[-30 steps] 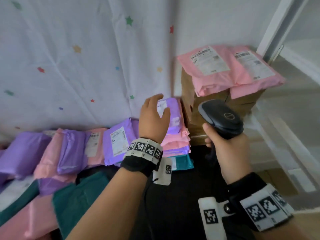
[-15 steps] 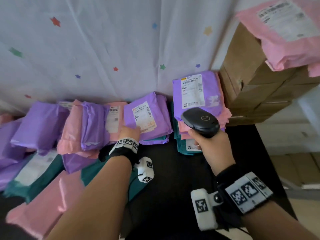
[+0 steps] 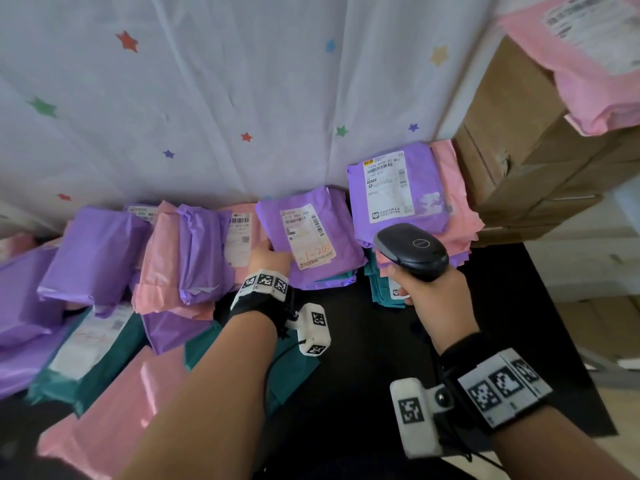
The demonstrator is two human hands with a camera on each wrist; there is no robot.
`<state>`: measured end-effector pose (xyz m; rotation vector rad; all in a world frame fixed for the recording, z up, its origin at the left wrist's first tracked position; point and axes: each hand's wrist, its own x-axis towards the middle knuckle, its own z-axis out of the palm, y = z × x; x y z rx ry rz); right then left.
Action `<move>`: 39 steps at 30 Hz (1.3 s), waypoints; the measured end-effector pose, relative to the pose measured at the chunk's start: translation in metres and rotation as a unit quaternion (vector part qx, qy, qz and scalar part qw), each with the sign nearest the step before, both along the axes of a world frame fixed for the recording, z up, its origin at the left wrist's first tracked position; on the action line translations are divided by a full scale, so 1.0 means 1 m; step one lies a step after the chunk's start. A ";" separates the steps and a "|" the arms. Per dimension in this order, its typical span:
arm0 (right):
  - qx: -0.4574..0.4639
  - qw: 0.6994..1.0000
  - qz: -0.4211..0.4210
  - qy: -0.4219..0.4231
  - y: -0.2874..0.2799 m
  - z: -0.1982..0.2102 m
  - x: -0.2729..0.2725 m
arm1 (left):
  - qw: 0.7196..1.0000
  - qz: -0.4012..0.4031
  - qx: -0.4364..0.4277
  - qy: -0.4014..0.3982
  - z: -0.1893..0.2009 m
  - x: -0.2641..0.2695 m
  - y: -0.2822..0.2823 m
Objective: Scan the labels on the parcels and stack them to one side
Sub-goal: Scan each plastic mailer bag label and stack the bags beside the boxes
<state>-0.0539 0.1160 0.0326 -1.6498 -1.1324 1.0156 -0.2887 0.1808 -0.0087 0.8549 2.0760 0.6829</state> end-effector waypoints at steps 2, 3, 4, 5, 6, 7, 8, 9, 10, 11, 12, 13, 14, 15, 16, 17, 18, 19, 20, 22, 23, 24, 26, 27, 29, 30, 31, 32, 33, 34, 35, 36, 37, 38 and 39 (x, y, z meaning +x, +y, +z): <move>0.002 1.000 -0.008 0.014 -0.002 0.001 0.000 | 1.000 -0.002 0.011 -0.021 0.008 0.003 0.001; 0.000 1.000 -0.009 0.018 -0.003 0.003 0.001 | 1.000 -0.005 0.010 -0.024 0.012 0.005 0.001; -0.002 1.000 -0.008 0.021 -0.005 0.004 0.001 | 1.000 -0.007 0.011 -0.024 0.016 0.007 0.001; -0.004 1.000 -0.007 0.022 -0.006 0.005 0.001 | 1.000 -0.006 0.016 -0.024 0.018 0.008 0.000; -0.006 1.000 -0.006 0.022 -0.008 0.007 0.001 | 0.999 -0.001 0.027 -0.029 0.020 0.009 -0.001; -0.011 1.000 -0.008 0.020 -0.009 0.008 0.001 | 0.998 0.005 0.040 -0.040 0.022 0.008 -0.002; -0.015 1.000 -0.011 0.018 -0.010 0.010 0.002 | 0.997 0.009 0.055 -0.053 0.025 0.009 -0.004; -0.016 1.000 -0.013 0.018 -0.012 0.011 0.002 | 0.996 0.005 0.065 -0.064 0.026 0.009 -0.006; -0.013 1.000 -0.015 0.022 -0.013 0.012 0.003 | 0.995 -0.008 0.066 -0.067 0.028 0.010 -0.007; -0.009 1.000 -0.016 0.025 -0.014 0.013 0.003 | 0.996 -0.028 0.059 -0.064 0.028 0.012 -0.007; -0.006 0.999 -0.017 0.027 -0.015 0.013 0.003 | 0.996 -0.046 0.050 -0.055 0.029 0.014 -0.007; -0.006 0.999 -0.018 0.026 -0.015 0.014 0.003 | 0.996 -0.059 0.043 -0.045 0.029 0.017 -0.006; -0.008 0.999 -0.020 0.024 -0.016 0.015 0.004 | 0.997 -0.062 0.037 -0.035 0.028 0.019 -0.005; -0.010 1.000 -0.021 0.020 -0.017 0.016 0.005 | 0.998 -0.057 0.030 -0.025 0.027 0.022 -0.003; -0.011 1.000 -0.023 0.017 -0.017 0.016 0.006 | 0.998 -0.051 0.022 -0.009 0.027 0.024 -0.003; -0.011 0.999 -0.027 0.016 -0.017 0.016 0.007 | 0.998 -0.049 0.014 0.022 0.026 0.026 -0.001; -0.013 0.999 -0.032 0.014 -0.017 0.016 0.010 | 0.996 -0.059 0.007 0.072 0.024 0.027 0.000; -0.014 0.999 -0.036 0.012 -0.017 0.017 0.012 | 0.988 -0.079 0.003 0.133 0.023 0.030 0.001; -0.015 0.999 -0.041 0.011 -0.018 0.017 0.014 | 0.975 -0.104 0.007 0.195 0.024 0.033 0.002; -0.013 0.999 -0.051 0.011 -0.016 0.016 0.019 | 0.938 -0.152 0.035 0.308 0.023 0.040 0.006; -0.013 0.998 -0.056 0.012 -0.016 0.016 0.021 | 0.916 -0.180 0.052 0.356 0.023 0.044 0.010; -0.015 0.998 -0.060 0.012 -0.015 0.015 0.023 | 0.895 -0.210 0.070 0.388 0.025 0.048 0.013; -0.024 0.997 -0.067 0.009 -0.013 0.014 0.027 | 0.888 -0.258 0.100 0.367 0.025 0.059 0.023; -0.030 0.997 -0.071 0.009 -0.013 0.014 0.029 | 0.898 -0.280 0.090 0.328 0.027 0.065 0.027; -0.035 0.996 -0.076 0.016 -0.010 0.013 0.033 | 0.918 -0.304 0.037 0.253 0.030 0.076 0.034; -0.037 0.996 -0.077 0.018 -0.009 0.013 0.035 | 0.931 -0.294 0.018 0.215 0.028 0.080 0.038; -0.040 0.996 -0.079 0.018 -0.007 0.012 0.036 | 0.945 -0.277 0.006 0.173 0.026 0.085 0.041; -0.043 0.996 -0.082 0.019 -0.005 0.012 0.037 | 0.959 -0.257 -0.009 0.123 0.022 0.090 0.045; -0.043 0.995 -0.087 0.023 -0.003 0.011 0.039 | 0.968 -0.233 -0.024 0.092 0.020 0.095 0.047; -0.043 0.994 -0.093 0.026 0.000 0.009 0.041 | 0.976 -0.205 -0.030 0.061 0.020 0.098 0.050; -0.043 0.994 -0.098 0.025 0.002 0.008 0.044 | 0.982 -0.183 -0.030 0.033 0.023 0.102 0.051; -0.044 0.993 -0.103 0.022 0.004 0.006 0.047 | 0.984 -0.174 -0.030 0.021 0.024 0.104 0.053; -0.044 0.993 -0.109 0.022 0.006 0.004 0.051 | 0.988 -0.150 -0.029 0.001 0.022 0.108 0.058; -0.044 0.992 -0.115 0.024 0.009 0.001 0.055 | 0.990 -0.136 -0.029 -0.018 0.022 0.112 0.062; -0.045 0.992 -0.119 0.025 0.010 0.000 0.057 | 0.990 -0.130 -0.034 -0.035 0.024 0.113 0.062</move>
